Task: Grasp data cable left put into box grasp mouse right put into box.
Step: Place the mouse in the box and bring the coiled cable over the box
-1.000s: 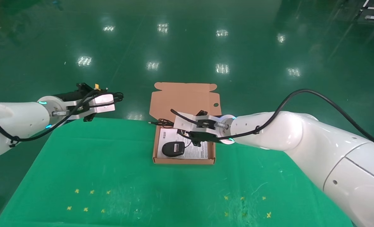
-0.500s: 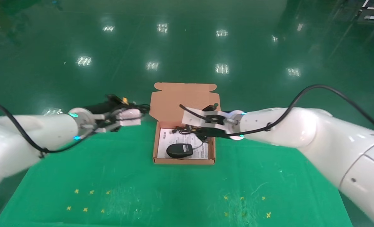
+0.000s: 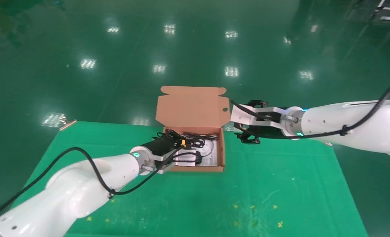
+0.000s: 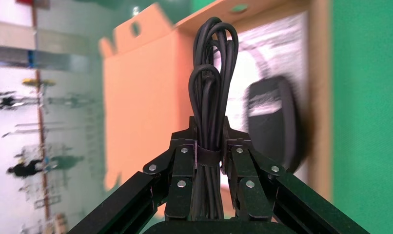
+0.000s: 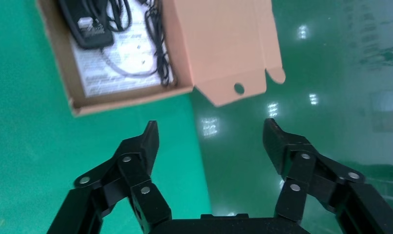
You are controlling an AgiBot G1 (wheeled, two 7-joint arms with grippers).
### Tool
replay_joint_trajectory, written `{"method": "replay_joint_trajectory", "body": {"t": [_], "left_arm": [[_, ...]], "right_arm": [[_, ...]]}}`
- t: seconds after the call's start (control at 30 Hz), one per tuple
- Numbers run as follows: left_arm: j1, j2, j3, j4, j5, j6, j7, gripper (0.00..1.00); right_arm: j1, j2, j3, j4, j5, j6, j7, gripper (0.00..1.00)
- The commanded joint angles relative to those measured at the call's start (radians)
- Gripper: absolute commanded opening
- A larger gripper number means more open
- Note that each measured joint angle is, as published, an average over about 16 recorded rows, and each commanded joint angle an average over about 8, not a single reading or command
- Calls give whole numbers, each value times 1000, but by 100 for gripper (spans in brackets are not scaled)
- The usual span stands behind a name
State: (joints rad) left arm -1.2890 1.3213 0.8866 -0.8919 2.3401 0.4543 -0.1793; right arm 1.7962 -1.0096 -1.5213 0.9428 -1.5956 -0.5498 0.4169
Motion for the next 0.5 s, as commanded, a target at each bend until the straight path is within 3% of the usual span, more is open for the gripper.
{"method": "replay_joint_trajectory", "body": {"t": [0.03,0.17,0.43,0.5], "left_arm": [[2,28,17,42,-21,-30,30,0],[-5,39,75,74,-79,-77,68,0],[-17,45,150,94,-148,-118,96,100],[-19,46,158,97,-157,-122,97,100]], "right_arm": [[10,36,-10,49,-22,-7,34,100],[31,94,-28,144,-80,-26,118,100],[56,152,-48,245,-155,-54,209,100],[59,158,-51,256,-163,-57,217,100]]}}
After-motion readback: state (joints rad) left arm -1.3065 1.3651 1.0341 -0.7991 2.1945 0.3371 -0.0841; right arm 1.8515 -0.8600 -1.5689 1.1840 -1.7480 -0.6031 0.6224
